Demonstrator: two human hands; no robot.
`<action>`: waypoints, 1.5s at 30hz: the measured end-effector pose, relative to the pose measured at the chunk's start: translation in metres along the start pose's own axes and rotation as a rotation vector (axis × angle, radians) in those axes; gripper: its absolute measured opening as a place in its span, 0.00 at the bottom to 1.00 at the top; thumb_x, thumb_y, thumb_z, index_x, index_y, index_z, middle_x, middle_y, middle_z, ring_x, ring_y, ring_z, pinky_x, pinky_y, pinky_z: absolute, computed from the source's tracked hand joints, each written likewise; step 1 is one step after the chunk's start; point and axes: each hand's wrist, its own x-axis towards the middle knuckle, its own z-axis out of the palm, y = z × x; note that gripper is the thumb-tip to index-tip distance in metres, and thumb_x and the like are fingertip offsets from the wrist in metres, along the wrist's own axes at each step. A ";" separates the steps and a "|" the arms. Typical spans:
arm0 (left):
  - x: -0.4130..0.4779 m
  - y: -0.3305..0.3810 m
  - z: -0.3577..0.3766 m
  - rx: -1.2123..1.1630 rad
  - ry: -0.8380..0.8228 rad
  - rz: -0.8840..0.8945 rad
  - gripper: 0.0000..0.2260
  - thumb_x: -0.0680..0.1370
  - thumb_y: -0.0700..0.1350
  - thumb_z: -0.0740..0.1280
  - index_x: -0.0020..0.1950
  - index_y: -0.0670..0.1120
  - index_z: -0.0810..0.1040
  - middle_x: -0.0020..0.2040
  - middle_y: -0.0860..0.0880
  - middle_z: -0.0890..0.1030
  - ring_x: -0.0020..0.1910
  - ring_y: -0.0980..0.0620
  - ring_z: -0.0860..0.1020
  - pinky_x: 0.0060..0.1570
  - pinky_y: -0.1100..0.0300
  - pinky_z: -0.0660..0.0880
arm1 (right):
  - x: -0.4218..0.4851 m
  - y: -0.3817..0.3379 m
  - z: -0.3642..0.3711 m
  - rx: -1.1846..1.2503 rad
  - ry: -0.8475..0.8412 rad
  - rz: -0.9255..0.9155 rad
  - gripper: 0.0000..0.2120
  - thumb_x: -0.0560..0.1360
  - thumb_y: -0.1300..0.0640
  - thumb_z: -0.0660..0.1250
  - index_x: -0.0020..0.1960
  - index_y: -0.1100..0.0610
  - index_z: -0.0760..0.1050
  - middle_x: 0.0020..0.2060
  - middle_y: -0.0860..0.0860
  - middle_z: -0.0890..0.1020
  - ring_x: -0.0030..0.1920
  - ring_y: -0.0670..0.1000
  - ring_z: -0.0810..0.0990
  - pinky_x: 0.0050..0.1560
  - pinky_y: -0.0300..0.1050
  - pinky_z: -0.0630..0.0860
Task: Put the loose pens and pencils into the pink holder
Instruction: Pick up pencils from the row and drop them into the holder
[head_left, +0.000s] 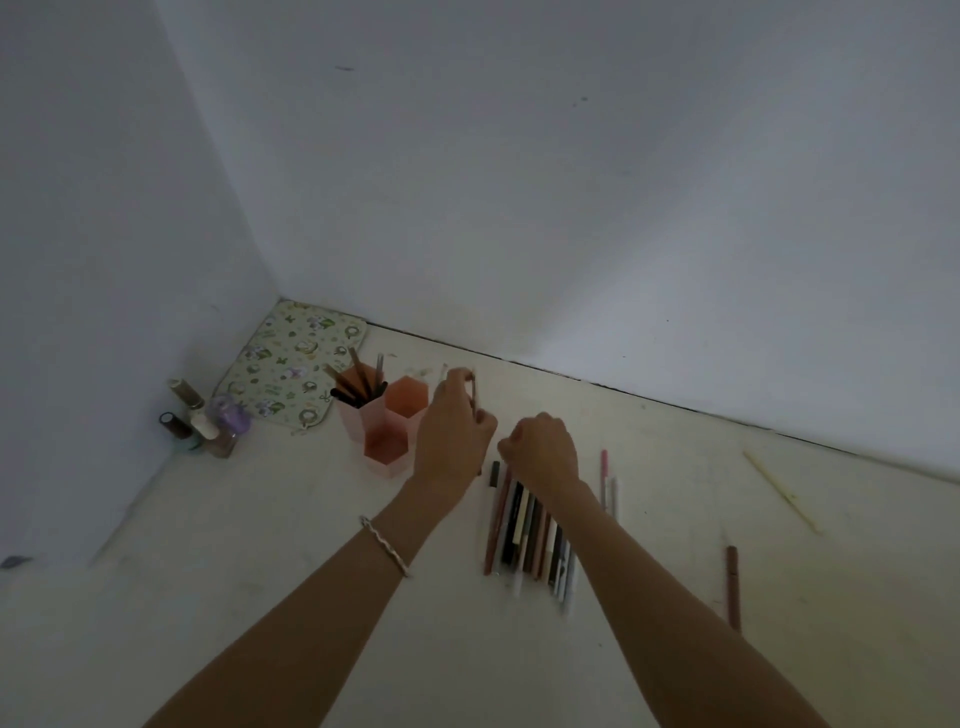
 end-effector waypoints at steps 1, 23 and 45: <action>0.004 0.006 -0.005 -0.043 0.028 0.037 0.20 0.75 0.39 0.69 0.65 0.47 0.68 0.48 0.48 0.78 0.40 0.53 0.79 0.39 0.59 0.81 | -0.001 0.000 0.007 -0.106 -0.050 0.012 0.13 0.75 0.52 0.64 0.39 0.61 0.78 0.40 0.55 0.78 0.46 0.55 0.76 0.47 0.49 0.75; 0.040 -0.061 -0.101 0.090 0.481 0.185 0.13 0.77 0.38 0.66 0.61 0.43 0.78 0.53 0.46 0.81 0.52 0.49 0.78 0.56 0.52 0.75 | 0.013 -0.100 -0.062 0.947 0.464 -0.166 0.10 0.82 0.59 0.59 0.62 0.53 0.66 0.37 0.53 0.81 0.34 0.48 0.79 0.34 0.39 0.74; -0.032 -0.017 0.015 0.212 -0.252 -0.082 0.06 0.74 0.41 0.65 0.48 0.49 0.69 0.44 0.51 0.78 0.41 0.53 0.76 0.38 0.64 0.70 | 0.000 -0.050 -0.042 0.668 0.479 -0.092 0.14 0.77 0.66 0.58 0.58 0.54 0.74 0.47 0.47 0.81 0.40 0.47 0.78 0.43 0.42 0.75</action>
